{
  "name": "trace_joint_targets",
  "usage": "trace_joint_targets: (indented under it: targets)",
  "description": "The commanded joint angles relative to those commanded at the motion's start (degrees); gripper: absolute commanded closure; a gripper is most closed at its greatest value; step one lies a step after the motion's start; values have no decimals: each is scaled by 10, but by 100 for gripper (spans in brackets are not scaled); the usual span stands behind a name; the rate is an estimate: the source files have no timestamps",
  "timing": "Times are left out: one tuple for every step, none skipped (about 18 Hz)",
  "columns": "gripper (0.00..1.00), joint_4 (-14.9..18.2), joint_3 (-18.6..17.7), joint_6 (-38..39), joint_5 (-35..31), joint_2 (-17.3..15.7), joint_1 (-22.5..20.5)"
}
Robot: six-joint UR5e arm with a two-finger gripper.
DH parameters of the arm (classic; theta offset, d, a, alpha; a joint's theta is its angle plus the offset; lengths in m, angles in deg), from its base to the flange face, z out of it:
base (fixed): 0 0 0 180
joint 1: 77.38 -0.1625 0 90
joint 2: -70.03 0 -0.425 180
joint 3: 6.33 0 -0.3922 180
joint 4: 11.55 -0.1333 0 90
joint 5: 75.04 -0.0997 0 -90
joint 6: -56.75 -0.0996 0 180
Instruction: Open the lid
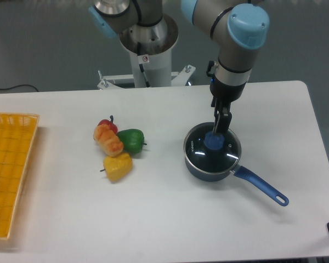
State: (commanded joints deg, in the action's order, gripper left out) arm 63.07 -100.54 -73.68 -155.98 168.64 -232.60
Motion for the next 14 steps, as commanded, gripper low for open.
trace_joint_targets:
  targets:
    - [0,0,0,-1,0,0,0]
    - [0,0,-1,-7,-1,-1,2]
    - [0,0,0,-11,-2,-1,2]
    - [0,0,2,-9,-2,0,3]
    - [0,2,3,-10,-2,0,2]
    - [0,1,3,-11,-1,0,0]
    - [0,1,3,-11,-2,-1,1]
    - [0,0,-1,-10,-2,-2,2]
    - [0,0,-3,-11,-1,-1,1]
    - [0,0,-4,-10,-1,-1,-2]
    - [0,0,-4,-6,-1,-1,-3]
    - [0,0,-5,-5,-1,-1,-5]
    - [0,0,-5,-5,-1,0,-8]
    - [0,0,-5,-5,-1,-1,-10]
